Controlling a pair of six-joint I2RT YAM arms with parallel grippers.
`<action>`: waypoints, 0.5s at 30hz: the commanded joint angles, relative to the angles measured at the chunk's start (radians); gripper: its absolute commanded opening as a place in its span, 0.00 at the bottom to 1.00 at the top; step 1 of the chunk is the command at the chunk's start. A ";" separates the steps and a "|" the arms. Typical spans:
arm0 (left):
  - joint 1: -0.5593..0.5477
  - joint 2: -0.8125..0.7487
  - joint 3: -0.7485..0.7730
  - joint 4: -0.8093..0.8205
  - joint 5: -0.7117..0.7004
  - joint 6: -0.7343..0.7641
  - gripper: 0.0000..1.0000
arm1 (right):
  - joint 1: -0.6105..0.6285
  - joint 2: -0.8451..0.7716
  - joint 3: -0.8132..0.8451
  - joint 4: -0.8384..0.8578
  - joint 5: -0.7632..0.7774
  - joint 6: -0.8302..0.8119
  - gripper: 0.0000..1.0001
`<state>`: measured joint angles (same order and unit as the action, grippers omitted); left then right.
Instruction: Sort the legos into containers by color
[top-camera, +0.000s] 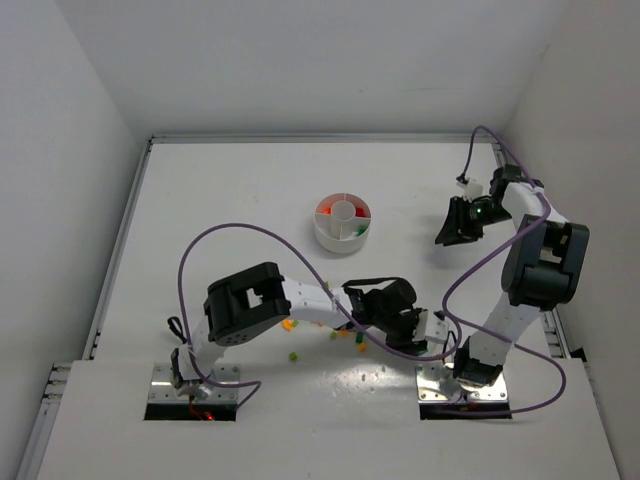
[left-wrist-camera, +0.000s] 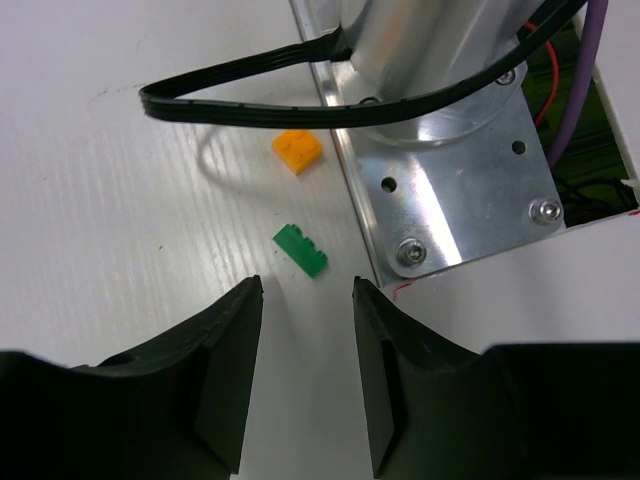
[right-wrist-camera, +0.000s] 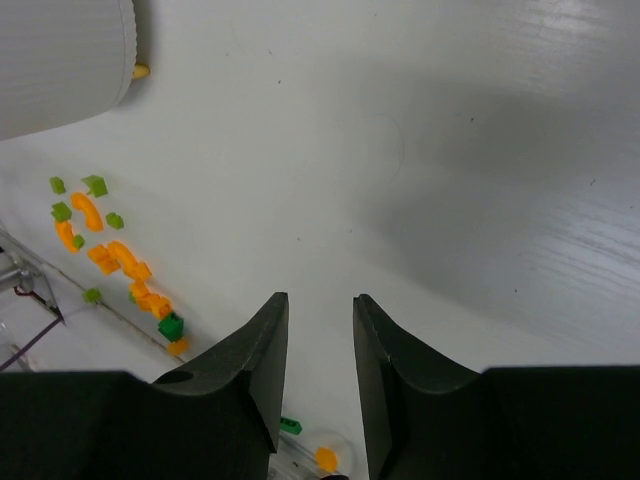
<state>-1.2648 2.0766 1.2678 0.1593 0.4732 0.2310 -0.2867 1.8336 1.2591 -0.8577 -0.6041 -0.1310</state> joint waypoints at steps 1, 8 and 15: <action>-0.033 0.022 0.030 0.051 0.031 -0.018 0.47 | -0.005 -0.053 -0.007 0.017 -0.020 -0.012 0.33; -0.051 0.071 0.059 0.069 -0.027 -0.053 0.50 | -0.014 -0.073 -0.007 0.017 -0.011 -0.012 0.33; -0.051 0.122 0.096 0.069 -0.087 -0.098 0.50 | -0.014 -0.073 0.002 0.008 -0.011 -0.012 0.33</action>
<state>-1.3022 2.1769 1.3464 0.2131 0.4179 0.1627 -0.2932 1.8015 1.2510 -0.8585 -0.6029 -0.1310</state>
